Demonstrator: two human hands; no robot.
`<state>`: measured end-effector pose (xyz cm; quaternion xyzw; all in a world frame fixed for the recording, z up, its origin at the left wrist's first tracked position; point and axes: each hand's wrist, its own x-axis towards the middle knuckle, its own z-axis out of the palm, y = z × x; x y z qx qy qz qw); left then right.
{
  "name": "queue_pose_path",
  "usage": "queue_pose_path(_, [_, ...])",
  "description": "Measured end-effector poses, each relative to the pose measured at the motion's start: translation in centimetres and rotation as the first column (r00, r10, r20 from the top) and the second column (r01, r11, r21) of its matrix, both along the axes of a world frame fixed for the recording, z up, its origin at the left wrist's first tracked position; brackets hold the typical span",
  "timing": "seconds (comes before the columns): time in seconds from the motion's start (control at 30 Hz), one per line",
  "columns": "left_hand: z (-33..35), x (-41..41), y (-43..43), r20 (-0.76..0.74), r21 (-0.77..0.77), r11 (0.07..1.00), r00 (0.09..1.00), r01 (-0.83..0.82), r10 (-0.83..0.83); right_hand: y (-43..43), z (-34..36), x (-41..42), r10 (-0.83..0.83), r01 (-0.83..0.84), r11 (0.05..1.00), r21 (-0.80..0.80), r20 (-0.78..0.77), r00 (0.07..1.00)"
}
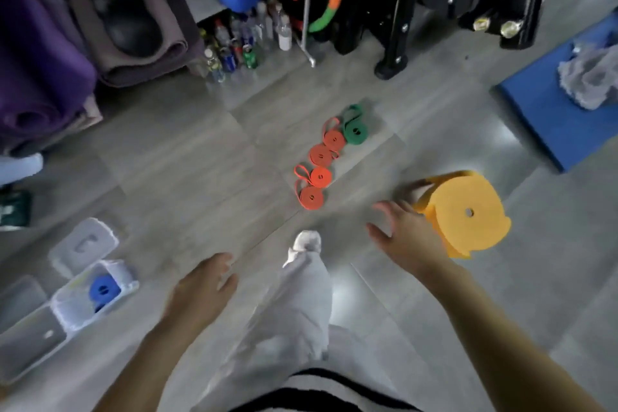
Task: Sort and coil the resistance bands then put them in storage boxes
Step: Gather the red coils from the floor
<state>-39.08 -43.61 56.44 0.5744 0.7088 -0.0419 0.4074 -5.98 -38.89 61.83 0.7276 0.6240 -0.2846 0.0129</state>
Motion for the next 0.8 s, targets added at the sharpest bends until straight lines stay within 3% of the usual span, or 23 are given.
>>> queue_pose_path(0.2, [-2.5, 6.2, 8.5, -0.046, -0.021, 0.990, 0.989, -0.142, 0.141, 13.9, -2.8, 6.1, 0.132, -0.132, 0.991, 0.005, 0.015, 0.991])
queue_pose_path(0.47, [-2.3, 14.7, 21.9, 0.052, 0.117, 0.910, 0.917, -0.398, 0.395, 27.2, -6.1, 12.3, 0.330, -0.324, 0.936, -0.139, 0.015, 0.944])
queue_pose_path(0.63, [-7.6, 20.1, 24.3, 0.012, 0.065, 0.839, 0.842, -0.540, 0.540, 36.1, -13.1, 14.3, 0.552, -0.533, 0.798, -0.280, -0.013, 0.834])
queue_pose_path(0.73, [-13.2, 23.0, 25.2, 0.020, -0.019, 0.757, 0.757, -0.653, 0.653, 41.2, -19.0, 14.8, 0.670, -0.633, 0.689, -0.353, -0.023, 0.742])
queue_pose_path(0.8, [-17.4, 24.5, 25.4, -0.005, -0.078, 0.688, 0.691, -0.721, 0.723, 43.7, -23.1, 14.6, 0.698, -0.653, 0.664, -0.364, -0.009, 0.716])
